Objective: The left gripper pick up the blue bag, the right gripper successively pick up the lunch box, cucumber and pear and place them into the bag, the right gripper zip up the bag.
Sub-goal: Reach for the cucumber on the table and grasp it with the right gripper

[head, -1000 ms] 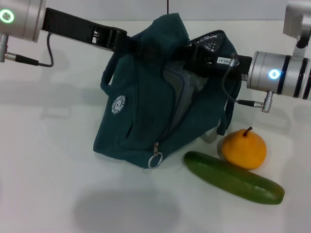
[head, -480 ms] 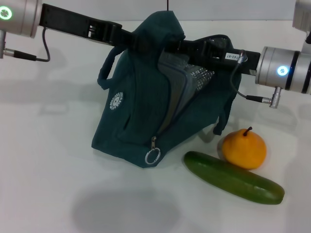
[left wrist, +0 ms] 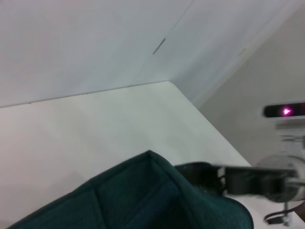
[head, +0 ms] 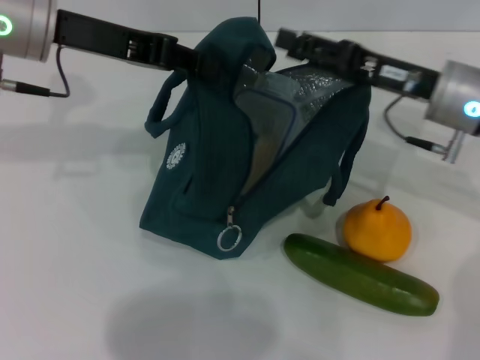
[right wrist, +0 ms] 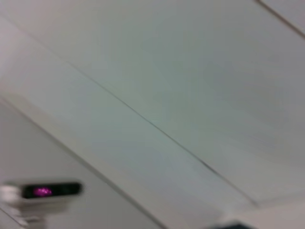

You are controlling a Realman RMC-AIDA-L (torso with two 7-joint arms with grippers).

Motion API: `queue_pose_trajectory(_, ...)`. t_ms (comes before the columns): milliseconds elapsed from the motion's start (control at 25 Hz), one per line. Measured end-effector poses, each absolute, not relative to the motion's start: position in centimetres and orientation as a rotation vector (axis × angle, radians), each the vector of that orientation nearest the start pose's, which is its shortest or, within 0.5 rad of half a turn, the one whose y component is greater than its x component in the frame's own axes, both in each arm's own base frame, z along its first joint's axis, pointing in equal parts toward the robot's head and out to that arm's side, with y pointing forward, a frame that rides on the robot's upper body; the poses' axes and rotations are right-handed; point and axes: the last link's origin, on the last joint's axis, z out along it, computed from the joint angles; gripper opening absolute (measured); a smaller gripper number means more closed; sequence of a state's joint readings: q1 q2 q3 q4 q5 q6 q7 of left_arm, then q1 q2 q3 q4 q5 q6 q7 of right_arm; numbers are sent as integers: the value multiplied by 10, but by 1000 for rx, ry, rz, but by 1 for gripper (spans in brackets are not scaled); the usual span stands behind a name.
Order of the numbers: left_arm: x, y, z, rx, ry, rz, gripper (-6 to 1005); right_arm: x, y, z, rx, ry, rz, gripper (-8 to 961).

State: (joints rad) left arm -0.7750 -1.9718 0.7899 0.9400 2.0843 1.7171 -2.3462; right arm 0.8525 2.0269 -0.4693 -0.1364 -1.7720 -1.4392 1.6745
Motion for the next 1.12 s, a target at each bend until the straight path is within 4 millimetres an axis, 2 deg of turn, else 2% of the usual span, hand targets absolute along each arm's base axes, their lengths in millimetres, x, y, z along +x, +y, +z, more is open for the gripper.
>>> queue_pose_trajectory(80,-162,389,67,-2763,-1272,-510,50,179,386,-21,-2428,1203,1421,666)
queue_pose_trajectory(280,-166,390,68,-2741,-1276,-521,50,195,370,-7,-2431,944,1449,658)
queue_pose_trajectory(400,-168,390,68,-2728,-1283,-529,49,213,363,-2,-2363,889,1437,658)
queue_pose_trajectory(480,-169,390,69,-2718,-1292,-543,49,231,356,6,-2257,862,1439,659)
queue_pose_trajectory(520,-171,389,69,-2712,-1297,-549,49,231,356,6,-2257,862,1439,659)
queue_pose_trajectory(600,-174,388,70,-2701,-1310,-555,49,258,340,18,-2117,804,1437,659)
queue_pose_trajectory(720,-179,386,71,-2689,-1324,-558,49,268,328,27,-2106,754,1434,658)
queue_pose_trajectory(840,-182,385,71,-2682,-1334,-559,49,279,310,48,-2146,661,1414,658)
queue_pose_trajectory(1000,-186,383,72,-2674,-1343,-559,50,286,304,64,-2286,739,1326,658)
queue_pose_trajectory(1120,-186,383,72,-2674,-1344,-559,50,297,298,70,-2248,798,1303,659)
